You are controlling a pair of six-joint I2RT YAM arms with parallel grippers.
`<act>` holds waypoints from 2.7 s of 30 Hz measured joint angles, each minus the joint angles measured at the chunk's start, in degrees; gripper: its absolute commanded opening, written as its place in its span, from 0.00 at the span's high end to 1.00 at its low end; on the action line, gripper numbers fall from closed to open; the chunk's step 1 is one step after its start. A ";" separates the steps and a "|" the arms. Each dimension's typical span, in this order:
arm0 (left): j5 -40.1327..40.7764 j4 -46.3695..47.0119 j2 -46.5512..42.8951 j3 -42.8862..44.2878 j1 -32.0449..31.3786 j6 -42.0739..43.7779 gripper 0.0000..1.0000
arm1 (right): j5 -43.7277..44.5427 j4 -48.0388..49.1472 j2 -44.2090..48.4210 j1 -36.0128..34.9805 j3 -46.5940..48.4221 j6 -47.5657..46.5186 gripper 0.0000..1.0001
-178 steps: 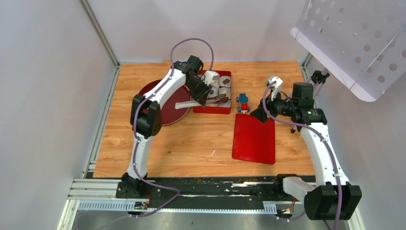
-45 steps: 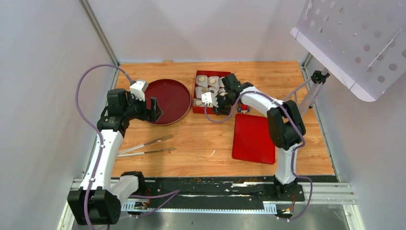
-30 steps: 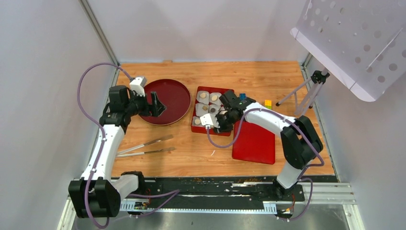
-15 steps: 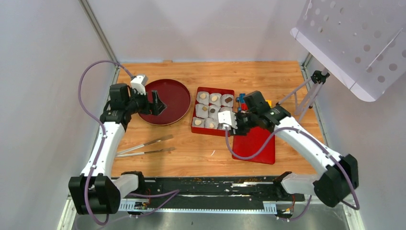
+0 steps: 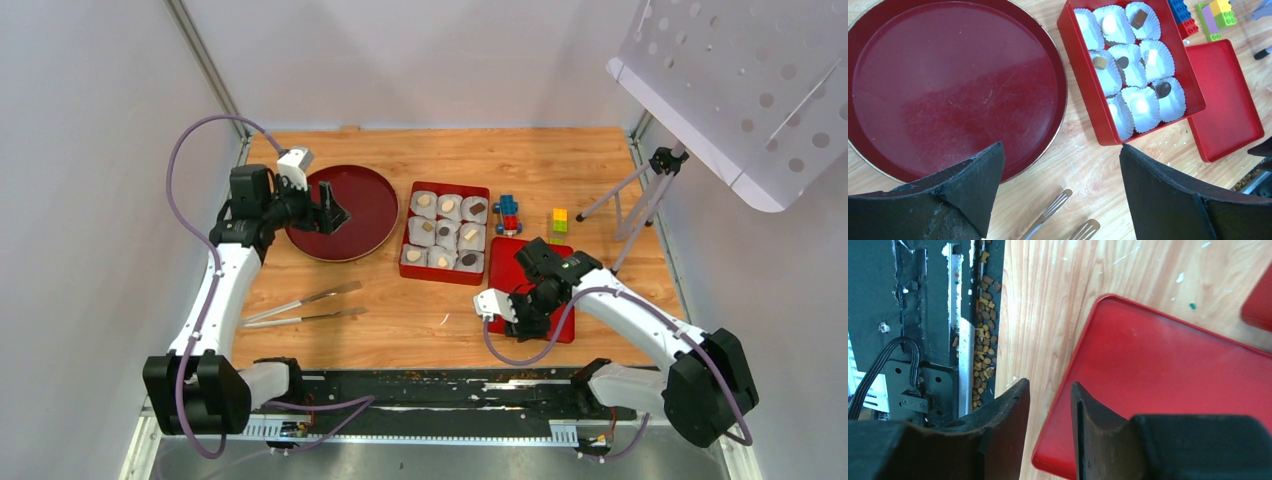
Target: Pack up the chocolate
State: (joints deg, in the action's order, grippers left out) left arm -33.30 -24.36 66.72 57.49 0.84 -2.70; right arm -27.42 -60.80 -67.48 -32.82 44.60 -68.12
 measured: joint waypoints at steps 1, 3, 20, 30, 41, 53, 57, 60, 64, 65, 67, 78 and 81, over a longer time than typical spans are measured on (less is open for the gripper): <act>-0.26 0.00 0.00 0.02 0.00 0.02 0.09 | 0.02 0.35 -0.04 0.00 -0.81 -0.09 0.66; -0.61 -0.09 0.00 0.17 0.00 0.22 0.10 | 0.13 1.03 -0.39 0.00 -2.16 -0.24 0.67; -0.76 -2.54 -0.28 4.50 -3.63 8.52 0.12 | 5.01 14.60 -4.55 0.00 -9.16 2.62 1.00; 3.78 -7.93 1.44 9.92 -12.57 18.73 0.05 | 5.27 -1.49 -4.26 0.02 -0.85 1.75 1.00; -8.70 -7.26 3.15 10.75 -19.96 35.43 0.04 | -0.87 -26.08 -0.98 0.02 27.15 3.98 1.00; -16.98 -14.12 3.96 9.18 -36.48 81.29 0.11 | -10.69 -29.20 -2.27 0.00 40.81 9.22 1.00; -16.63 -10.23 5.05 5.68 -38.80 87.12 0.31 | -12.33 -29.44 -3.32 0.00 41.86 10.01 1.00; -16.44 -11.13 8.44 7.80 -39.10 89.92 0.38 | -13.09 -29.59 -4.00 0.02 42.07 10.05 1.00; -15.06 -8.41 11.21 9.51 -39.80 89.99 0.37 | -13.92 -29.66 -4.61 0.00 42.16 10.03 1.00; -14.78 -6.49 11.13 8.85 -40.11 89.50 0.38 | -14.12 -29.75 -4.83 0.00 42.21 10.01 1.00; -14.60 -4.72 11.17 8.39 -40.79 88.83 0.40 | -14.27 -29.86 -5.29 0.00 42.62 9.99 1.00; -14.51 -1.03 13.84 8.68 -42.18 84.59 0.61 | -14.29 -29.81 -7.80 0.00 45.16 9.99 1.00; -14.16 -1.03 14.19 9.64 -42.18 83.01 0.64 | -14.29 -29.81 -7.82 0.00 45.40 9.99 1.00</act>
State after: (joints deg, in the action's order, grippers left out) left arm -47.46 -25.39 80.90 67.13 -41.34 80.31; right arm -41.71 -90.61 -75.31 -32.82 90.00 -58.13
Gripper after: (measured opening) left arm 0.388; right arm 0.015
